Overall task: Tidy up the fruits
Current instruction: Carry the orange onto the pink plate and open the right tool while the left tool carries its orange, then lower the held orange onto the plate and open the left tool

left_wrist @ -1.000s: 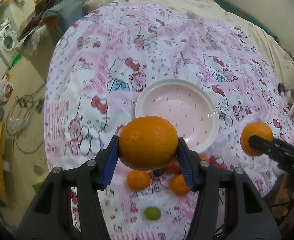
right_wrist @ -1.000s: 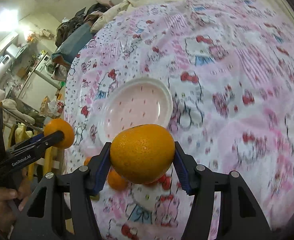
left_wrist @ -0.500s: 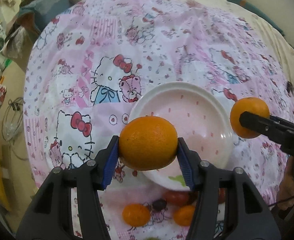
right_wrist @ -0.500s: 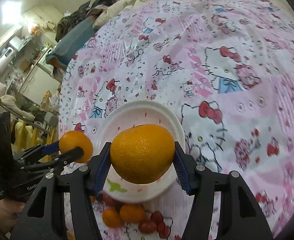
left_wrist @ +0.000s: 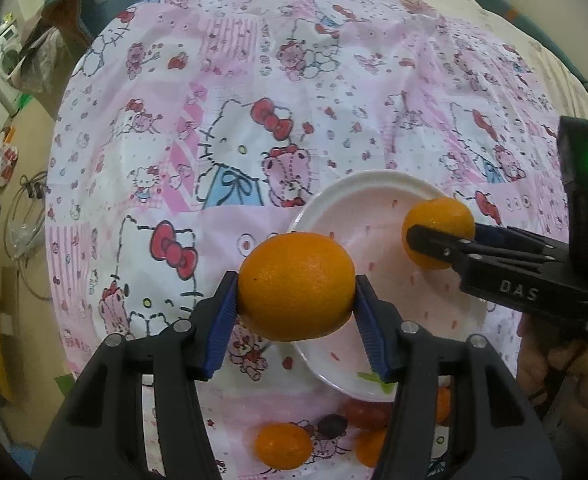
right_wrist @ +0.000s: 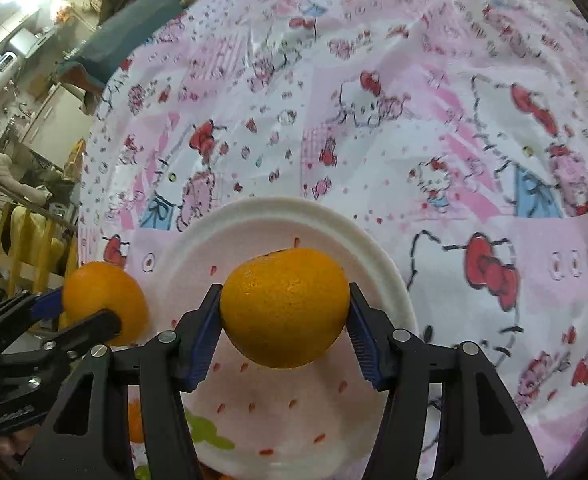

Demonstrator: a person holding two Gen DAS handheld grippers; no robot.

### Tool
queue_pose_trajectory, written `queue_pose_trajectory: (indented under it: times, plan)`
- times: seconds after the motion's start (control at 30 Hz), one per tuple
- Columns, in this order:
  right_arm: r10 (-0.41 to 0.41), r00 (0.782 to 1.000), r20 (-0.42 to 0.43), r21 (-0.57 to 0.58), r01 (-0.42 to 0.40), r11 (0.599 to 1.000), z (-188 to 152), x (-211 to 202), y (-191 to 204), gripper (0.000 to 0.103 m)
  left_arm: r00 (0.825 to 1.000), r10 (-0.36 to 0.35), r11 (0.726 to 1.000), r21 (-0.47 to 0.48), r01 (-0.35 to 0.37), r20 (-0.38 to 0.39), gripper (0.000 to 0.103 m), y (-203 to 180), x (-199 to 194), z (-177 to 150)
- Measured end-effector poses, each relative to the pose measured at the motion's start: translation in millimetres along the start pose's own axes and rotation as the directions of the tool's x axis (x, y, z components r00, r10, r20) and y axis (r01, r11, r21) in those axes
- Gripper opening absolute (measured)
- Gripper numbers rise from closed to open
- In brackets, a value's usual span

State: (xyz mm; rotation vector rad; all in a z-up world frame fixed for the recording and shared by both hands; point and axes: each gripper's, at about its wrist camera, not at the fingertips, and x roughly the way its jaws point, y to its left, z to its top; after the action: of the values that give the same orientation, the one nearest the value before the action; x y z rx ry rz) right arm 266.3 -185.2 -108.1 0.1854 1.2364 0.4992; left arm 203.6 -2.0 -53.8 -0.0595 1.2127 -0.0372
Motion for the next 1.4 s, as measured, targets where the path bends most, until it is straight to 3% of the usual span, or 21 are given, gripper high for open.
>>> queue_pose_trajectory:
  times: [0.23,0.33,0.47,0.73,1.0,1.4]
  plan:
    - [0.027,0.999,-0.029,0.037,-0.026,0.999,6,12,-7,0.066,1.000,0.007,1.000,-0.017,-0.007,-0.016,0.052,6,5,-1]
    - [0.014,1.000,0.027,0.032,-0.015,0.999,8,1,-7,0.087,1.000,0.004,1.000,-0.011,-0.004,-0.015,0.052,4,5,-2]
    - [-0.008,0.999,0.044,0.042,0.006,0.999,10,-8,-9,0.087,1.000,0.000,1.000,0.013,0.000,0.001,0.052,-2,3,-3]
    - [0.005,0.995,0.098,0.178,-0.022,0.984,-2,-44,-34,0.087,0.999,-0.049,0.998,0.026,0.049,0.013,0.052,-16,21,8]
    - [0.013,0.990,0.139,0.252,-0.048,0.967,-15,-71,-58,0.087,0.986,-0.168,0.986,-0.023,0.167,-0.015,0.052,-35,43,20]
    - [0.022,0.988,0.156,0.253,-0.061,0.965,-10,-75,-59,0.087,0.993,-0.115,0.993,0.014,0.116,-0.036,0.061,-43,59,23]
